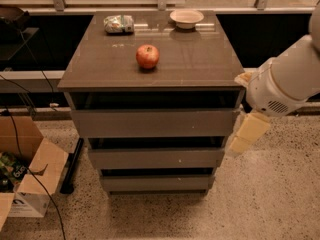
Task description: Open middle drawer
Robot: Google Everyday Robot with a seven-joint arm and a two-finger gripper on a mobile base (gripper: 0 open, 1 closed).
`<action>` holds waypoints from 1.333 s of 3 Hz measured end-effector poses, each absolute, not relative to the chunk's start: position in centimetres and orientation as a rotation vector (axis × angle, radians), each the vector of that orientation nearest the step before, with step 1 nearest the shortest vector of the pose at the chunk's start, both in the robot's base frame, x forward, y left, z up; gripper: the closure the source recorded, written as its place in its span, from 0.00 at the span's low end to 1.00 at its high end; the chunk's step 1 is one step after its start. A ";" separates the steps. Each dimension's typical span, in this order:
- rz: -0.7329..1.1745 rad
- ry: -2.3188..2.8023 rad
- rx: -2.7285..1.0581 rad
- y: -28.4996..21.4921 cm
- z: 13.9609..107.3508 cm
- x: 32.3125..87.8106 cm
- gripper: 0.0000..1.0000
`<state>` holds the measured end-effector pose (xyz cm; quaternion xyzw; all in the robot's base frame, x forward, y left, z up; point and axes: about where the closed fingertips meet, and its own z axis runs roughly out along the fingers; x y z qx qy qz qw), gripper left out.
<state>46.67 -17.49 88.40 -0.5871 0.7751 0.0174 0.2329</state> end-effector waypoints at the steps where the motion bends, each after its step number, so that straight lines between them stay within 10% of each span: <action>1: 0.137 2.097 -1.556 -17.2 83.5 49.2 0.00; 4: 0.305 2.175 -1.495 -17.7 73.9 51.2 0.00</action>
Offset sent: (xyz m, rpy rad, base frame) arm 0.0686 -0.0203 -0.1760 0.2335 0.1204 -0.0622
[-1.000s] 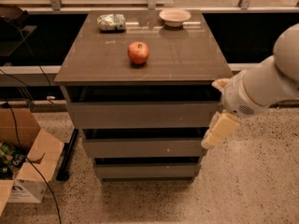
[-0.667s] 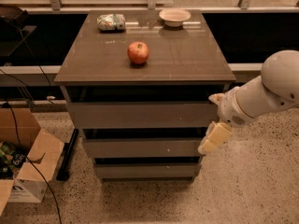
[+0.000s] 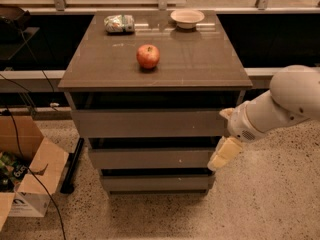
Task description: Open middle drawer
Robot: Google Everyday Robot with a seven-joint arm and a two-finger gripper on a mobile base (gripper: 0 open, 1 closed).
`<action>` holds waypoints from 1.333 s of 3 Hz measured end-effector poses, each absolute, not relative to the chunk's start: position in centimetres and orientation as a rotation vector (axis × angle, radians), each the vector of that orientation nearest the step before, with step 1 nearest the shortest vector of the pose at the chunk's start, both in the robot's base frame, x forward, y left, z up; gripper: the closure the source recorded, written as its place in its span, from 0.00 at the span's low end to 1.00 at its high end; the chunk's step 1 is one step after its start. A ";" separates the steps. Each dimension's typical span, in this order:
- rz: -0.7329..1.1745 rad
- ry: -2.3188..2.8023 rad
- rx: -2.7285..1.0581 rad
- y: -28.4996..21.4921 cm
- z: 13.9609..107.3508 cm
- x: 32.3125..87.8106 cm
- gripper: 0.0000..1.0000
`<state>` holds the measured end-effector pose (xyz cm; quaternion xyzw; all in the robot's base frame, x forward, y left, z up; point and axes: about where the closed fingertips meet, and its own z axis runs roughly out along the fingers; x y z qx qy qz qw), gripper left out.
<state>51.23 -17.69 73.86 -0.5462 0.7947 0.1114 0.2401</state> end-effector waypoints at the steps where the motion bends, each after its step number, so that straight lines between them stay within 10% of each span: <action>1: 0.343 2.206 -1.457 -17.8 70.1 51.1 0.00; 4: 0.513 2.296 -1.302 -16.7 56.3 53.1 0.00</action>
Offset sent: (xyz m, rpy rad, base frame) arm -0.0111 -0.0052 -0.1268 0.0710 0.0951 -0.1048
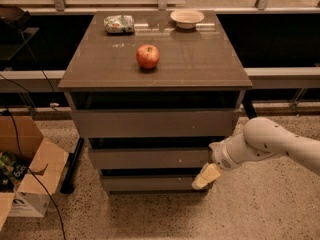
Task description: Open middle drawer
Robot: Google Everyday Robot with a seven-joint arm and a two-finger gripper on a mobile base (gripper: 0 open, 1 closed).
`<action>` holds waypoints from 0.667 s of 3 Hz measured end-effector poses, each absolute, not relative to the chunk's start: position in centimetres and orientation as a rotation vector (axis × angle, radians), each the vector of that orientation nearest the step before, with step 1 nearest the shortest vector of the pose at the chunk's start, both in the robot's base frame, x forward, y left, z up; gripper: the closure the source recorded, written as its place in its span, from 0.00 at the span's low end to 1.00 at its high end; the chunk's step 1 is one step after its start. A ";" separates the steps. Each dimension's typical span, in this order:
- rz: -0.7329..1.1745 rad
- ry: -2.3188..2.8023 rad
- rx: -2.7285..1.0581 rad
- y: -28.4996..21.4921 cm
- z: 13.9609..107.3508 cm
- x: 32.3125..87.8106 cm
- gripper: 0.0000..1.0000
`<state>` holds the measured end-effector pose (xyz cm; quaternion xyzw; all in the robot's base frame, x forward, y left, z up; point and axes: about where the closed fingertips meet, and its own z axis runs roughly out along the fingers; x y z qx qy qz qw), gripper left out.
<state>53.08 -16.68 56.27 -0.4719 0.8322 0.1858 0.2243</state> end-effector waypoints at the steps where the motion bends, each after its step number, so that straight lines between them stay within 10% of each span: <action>1: 0.522 2.300 -1.300 -16.6 55.8 53.1 0.00; 2: 0.555 2.322 -1.236 -16.5 54.5 53.5 0.00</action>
Offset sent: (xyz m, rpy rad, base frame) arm 0.0090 -0.0004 -0.0303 0.0682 0.0497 -0.1034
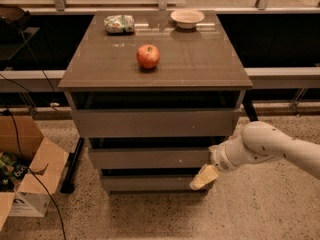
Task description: Open middle drawer
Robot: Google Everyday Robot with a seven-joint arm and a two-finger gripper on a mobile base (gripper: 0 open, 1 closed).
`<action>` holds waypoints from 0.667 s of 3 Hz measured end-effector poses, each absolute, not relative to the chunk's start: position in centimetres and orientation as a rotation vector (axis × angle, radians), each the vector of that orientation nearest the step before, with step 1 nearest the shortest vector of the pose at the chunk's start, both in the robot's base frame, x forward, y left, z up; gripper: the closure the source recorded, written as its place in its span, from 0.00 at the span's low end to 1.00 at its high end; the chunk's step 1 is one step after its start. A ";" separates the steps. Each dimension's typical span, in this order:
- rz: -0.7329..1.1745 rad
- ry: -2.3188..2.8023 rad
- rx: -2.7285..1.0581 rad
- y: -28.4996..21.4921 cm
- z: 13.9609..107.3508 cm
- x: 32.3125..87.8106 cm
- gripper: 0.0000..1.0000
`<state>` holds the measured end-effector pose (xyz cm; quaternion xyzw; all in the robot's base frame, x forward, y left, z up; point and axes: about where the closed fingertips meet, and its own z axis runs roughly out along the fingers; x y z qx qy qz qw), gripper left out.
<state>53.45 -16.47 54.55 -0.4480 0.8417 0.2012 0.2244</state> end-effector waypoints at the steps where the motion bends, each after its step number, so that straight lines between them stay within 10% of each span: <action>1: 0.569 2.291 -1.215 -15.1 53.1 55.7 0.00; 2: 0.570 2.270 -1.210 -14.3 51.4 58.7 0.00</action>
Offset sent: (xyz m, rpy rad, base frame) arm 0.0926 0.0278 -0.0493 0.0541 -0.0687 -0.0121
